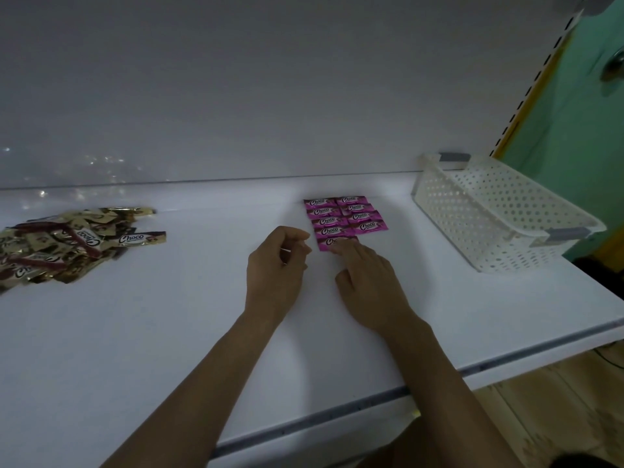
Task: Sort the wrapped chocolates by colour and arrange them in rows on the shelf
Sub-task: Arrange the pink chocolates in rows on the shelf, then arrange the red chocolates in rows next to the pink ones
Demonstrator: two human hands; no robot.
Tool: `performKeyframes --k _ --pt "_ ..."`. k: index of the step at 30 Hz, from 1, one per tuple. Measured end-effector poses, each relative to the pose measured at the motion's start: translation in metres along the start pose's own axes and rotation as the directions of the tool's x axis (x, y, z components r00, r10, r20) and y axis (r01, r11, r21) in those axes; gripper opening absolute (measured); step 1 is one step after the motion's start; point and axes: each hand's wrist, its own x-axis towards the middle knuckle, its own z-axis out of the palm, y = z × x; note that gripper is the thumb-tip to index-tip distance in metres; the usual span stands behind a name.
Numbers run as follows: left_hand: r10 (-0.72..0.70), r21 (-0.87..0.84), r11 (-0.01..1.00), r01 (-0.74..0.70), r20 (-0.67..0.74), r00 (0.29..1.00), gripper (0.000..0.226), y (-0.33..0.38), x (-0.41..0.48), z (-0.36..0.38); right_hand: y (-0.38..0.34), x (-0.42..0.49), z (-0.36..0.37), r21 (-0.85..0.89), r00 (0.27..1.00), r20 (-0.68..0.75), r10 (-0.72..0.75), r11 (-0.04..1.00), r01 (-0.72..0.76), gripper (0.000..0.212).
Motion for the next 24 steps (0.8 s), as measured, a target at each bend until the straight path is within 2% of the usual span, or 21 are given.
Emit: performKeyframes --k 4,9,12,15,17,20,22,24 --pt "0.000 0.017 1.000 0.001 -0.014 1.000 0.018 0.000 0.001 0.000 -0.004 0.001 -0.005 0.016 0.999 -0.010 0.044 0.999 -0.044 0.061" --pt "0.021 0.084 0.996 -0.017 -0.045 0.999 0.018 -0.001 0.001 0.000 -0.011 -0.001 -0.007 -0.032 0.999 -0.045 -0.014 0.999 0.012 0.051" --pt "0.022 0.088 0.996 -0.021 -0.012 1.000 0.018 0.003 0.000 -0.001 -0.016 -0.002 -0.010 -0.085 1.000 -0.028 -0.008 0.996 0.006 0.058" --pt "0.084 0.176 0.980 -0.094 0.067 0.994 0.026 0.009 -0.004 -0.015 -0.026 -0.002 -0.012 -0.094 1.000 -0.022 -0.001 0.996 -0.001 0.079" --pt "0.174 0.360 0.910 -0.207 0.123 0.977 0.039 0.009 -0.005 -0.041 -0.041 0.002 -0.012 -0.084 0.999 -0.024 -0.043 0.996 0.041 0.082" --pt "0.280 0.638 0.706 -0.308 0.147 0.949 0.053 0.005 -0.011 -0.105 -0.078 0.012 -0.005 -0.041 0.991 0.039 -0.128 0.991 0.130 0.075" --pt "0.288 0.710 0.644 -0.285 0.121 0.950 0.059 0.001 -0.027 -0.151 -0.111 0.020 0.007 -0.012 0.973 0.070 -0.222 0.975 0.223 0.071" --pt "0.271 0.745 0.631 -0.218 0.052 0.961 0.061 -0.006 -0.050 -0.192 -0.148 0.023 0.023 0.043 0.949 0.092 -0.302 0.953 0.299 0.068"
